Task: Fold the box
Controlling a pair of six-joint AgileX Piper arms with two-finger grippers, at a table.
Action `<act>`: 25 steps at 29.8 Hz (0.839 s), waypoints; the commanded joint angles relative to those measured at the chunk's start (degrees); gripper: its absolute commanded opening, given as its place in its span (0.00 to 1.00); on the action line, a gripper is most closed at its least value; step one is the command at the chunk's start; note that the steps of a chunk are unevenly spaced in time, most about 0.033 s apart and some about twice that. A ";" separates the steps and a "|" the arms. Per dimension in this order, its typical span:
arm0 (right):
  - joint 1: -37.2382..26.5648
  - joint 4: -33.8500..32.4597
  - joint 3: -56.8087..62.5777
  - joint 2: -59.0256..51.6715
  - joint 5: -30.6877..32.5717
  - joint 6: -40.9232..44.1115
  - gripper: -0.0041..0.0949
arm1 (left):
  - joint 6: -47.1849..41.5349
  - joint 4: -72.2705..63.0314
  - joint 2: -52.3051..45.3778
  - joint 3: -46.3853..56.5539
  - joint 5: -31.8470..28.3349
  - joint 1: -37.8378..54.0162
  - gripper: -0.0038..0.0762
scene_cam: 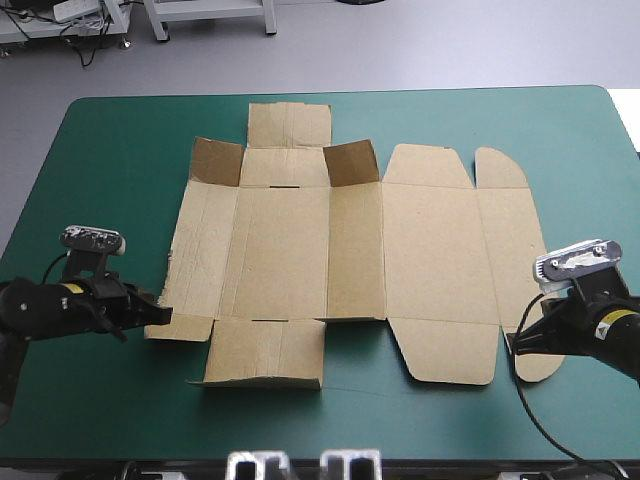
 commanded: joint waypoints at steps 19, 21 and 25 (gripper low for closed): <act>0.05 0.25 -1.97 -0.08 -3.03 -0.33 0.02 | 2.45 -10.84 33.15 -23.69 2.87 17.72 0.20; 0.05 0.65 -1.97 -0.08 -2.92 -0.33 0.02 | 2.58 -13.56 36.17 -25.19 7.63 21.57 0.37; 0.05 1.55 -1.97 -0.08 -3.30 -0.75 0.02 | 5.88 -17.80 40.08 -24.88 12.92 24.61 0.65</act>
